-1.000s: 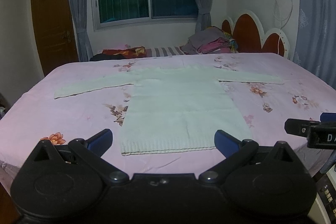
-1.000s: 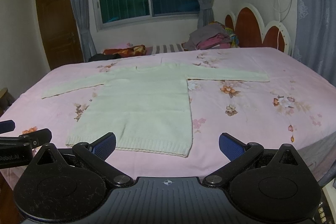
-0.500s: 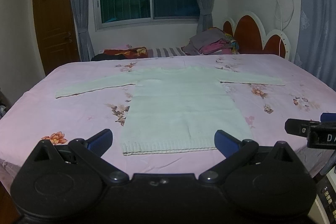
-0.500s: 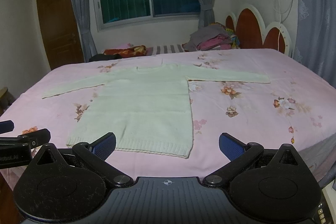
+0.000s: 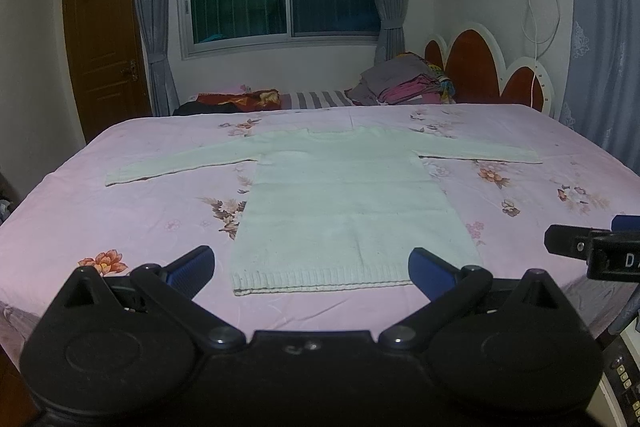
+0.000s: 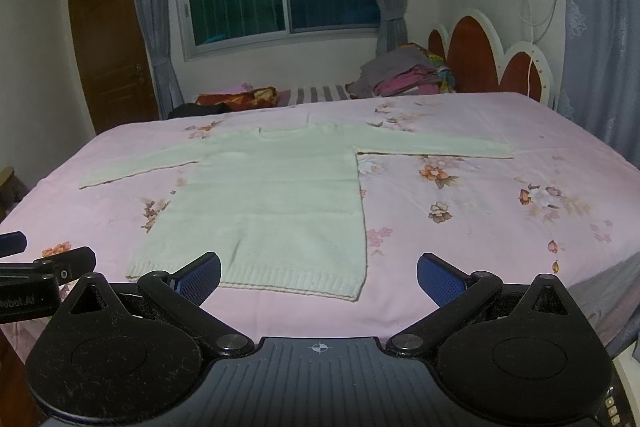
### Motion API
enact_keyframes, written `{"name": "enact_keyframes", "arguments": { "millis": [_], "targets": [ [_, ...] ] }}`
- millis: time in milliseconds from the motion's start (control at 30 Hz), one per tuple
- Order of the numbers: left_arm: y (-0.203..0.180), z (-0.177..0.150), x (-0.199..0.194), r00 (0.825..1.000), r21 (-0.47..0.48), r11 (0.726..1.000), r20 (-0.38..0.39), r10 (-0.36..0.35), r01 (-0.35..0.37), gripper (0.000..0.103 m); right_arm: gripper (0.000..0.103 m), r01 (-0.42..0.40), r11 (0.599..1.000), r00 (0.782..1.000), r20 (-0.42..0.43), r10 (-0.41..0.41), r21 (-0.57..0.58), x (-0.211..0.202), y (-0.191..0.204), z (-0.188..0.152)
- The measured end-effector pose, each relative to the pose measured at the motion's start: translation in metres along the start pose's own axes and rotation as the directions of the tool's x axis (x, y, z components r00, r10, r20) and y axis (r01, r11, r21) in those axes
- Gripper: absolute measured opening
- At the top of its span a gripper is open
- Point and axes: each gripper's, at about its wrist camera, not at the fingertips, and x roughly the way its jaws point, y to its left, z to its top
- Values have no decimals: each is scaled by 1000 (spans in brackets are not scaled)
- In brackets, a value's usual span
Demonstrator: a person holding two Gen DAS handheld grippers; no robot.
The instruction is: Fold small clothes
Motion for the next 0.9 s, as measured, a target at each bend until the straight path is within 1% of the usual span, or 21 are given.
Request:
{"name": "enact_keyframes", "arguments": {
  "millis": [800, 900],
  "targets": [
    [0, 0, 2, 1000, 1, 1000, 3, 6, -6, 103, 103, -1, 1000, 1000, -6, 1, 5, 1, -4, 1],
    [0, 2, 4, 1000, -4, 1000, 19, 9, -9, 103, 103, 4, 1000, 1000, -10, -3, 10, 4, -7, 2]
  ]
}}
